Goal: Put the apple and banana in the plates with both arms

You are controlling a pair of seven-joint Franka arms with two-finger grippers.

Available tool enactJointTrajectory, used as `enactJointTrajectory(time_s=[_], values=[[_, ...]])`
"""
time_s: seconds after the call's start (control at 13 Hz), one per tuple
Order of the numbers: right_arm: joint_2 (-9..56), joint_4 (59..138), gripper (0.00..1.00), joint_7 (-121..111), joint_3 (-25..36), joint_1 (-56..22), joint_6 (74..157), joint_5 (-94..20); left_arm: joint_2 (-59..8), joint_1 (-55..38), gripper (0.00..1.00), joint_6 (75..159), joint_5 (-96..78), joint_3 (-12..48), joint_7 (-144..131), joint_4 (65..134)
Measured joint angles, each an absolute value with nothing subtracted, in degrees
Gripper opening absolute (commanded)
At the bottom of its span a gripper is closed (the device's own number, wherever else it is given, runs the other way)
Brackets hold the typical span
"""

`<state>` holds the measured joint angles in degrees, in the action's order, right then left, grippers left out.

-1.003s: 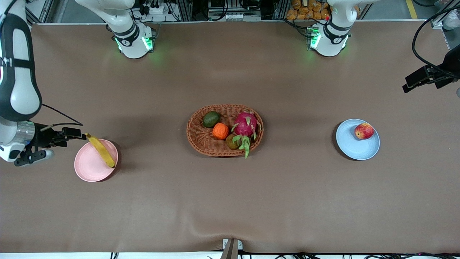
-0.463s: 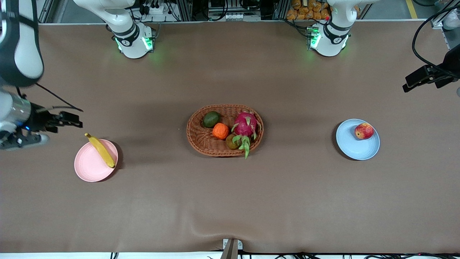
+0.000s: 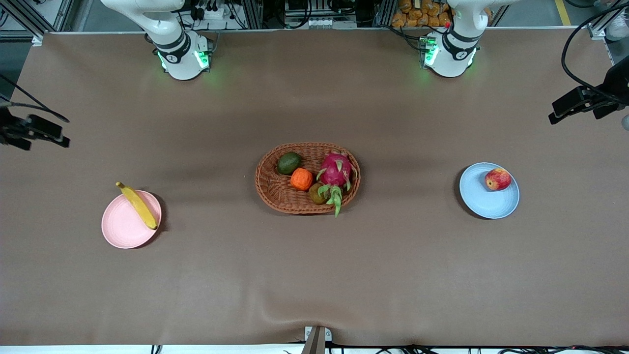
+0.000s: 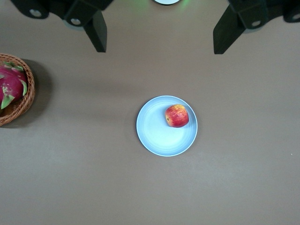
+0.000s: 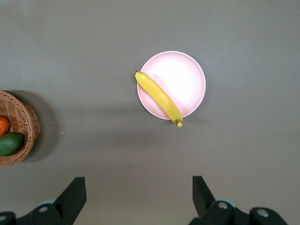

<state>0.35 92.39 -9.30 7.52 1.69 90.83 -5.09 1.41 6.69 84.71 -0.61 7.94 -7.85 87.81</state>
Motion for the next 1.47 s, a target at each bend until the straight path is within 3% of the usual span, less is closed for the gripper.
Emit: enactJointTrajectory(time_s=[0.31, 1.47], values=[[-3.20, 92.26, 1.00, -4.70, 7.64, 2.22, 87.00, -3.08, 1.41, 6.71, 1.00, 84.70, -0.61, 8.36, -7.85, 87.83], [-3.23, 91.11, 1.00, 0.92, 7.10, 2.31, 83.35, -0.61, 1.41, 6.91, 1.00, 84.46, -0.61, 8.29, -7.90, 87.65]])
